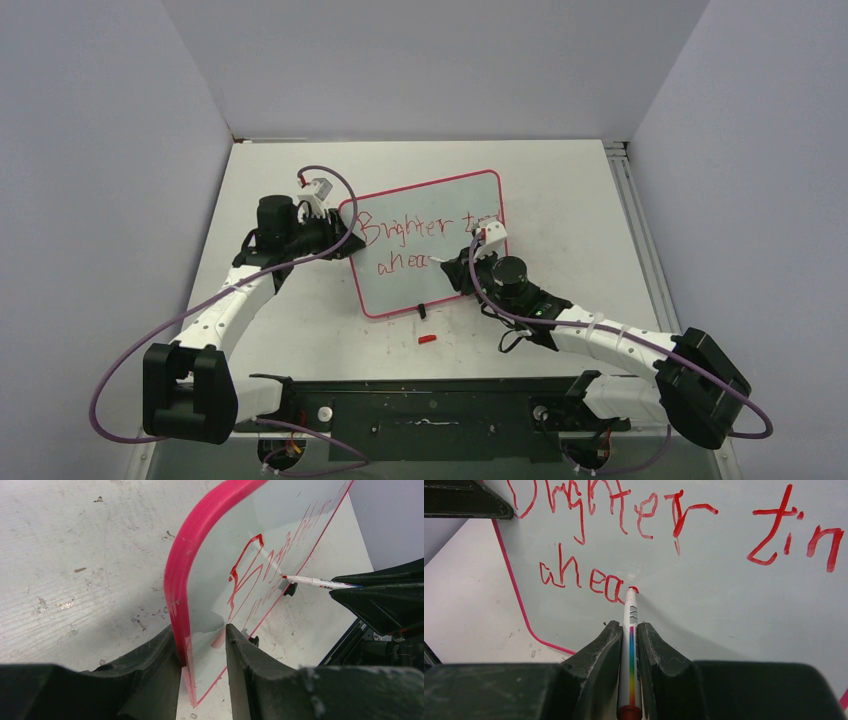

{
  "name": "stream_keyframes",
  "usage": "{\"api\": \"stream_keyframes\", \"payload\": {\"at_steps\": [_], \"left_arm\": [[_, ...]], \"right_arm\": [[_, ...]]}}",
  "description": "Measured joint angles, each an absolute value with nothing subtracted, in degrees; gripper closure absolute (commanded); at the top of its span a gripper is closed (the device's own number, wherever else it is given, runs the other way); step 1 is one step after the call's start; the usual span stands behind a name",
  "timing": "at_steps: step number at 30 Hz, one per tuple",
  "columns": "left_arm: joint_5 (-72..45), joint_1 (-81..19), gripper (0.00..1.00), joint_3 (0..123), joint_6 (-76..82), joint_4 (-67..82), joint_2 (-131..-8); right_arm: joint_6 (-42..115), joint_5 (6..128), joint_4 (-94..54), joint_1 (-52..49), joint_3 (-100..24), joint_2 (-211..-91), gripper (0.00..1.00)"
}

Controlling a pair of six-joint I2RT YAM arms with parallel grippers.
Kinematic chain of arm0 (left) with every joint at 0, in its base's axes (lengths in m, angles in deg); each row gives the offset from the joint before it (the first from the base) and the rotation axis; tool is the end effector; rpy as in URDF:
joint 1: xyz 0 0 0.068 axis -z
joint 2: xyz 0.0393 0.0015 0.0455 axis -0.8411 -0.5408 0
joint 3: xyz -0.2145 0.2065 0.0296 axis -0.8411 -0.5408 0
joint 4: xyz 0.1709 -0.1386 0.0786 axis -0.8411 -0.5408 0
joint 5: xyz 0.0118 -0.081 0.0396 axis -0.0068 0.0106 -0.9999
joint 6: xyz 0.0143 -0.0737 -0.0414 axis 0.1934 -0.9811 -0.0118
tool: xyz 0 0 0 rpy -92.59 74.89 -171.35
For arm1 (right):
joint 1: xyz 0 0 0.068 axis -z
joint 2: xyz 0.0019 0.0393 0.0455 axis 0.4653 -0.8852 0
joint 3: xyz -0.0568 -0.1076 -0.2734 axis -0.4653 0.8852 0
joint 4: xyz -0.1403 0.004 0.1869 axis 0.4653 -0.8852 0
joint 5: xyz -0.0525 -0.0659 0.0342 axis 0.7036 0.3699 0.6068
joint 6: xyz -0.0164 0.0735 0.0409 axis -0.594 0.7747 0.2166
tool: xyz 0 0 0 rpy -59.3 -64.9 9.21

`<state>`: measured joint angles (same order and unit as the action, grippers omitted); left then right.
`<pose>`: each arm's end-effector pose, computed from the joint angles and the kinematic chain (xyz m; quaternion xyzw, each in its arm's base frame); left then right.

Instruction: Write a sentence on the whiteboard

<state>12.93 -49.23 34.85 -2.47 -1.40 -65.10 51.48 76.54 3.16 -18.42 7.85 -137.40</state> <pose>0.2516 -0.0787 0.2784 0.0749 0.8456 -0.3545 0.3920 0.1826 0.1856 0.2609 -0.1544 0.7767 0.3279 0.5152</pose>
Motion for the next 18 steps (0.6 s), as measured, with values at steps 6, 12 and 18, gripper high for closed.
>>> {"api": "stream_keyframes", "payload": {"at_steps": [6, 12, 18], "left_arm": [[13.0, -49.2, 0.66, 34.8, -2.5, -1.4, -65.1], [13.0, -49.3, 0.66, 34.8, -2.5, -1.4, -65.1], [13.0, -49.3, 0.66, 34.8, -2.5, -1.4, -65.1]], "right_arm": [[51.5, 75.8, 3.5, -18.4, 7.9, -137.7, 0.95], [51.5, 75.3, 3.0, -18.4, 7.9, -137.7, 0.95], [52.0, 74.9, 2.4, -18.4, 8.7, -137.4, 0.95]]}}
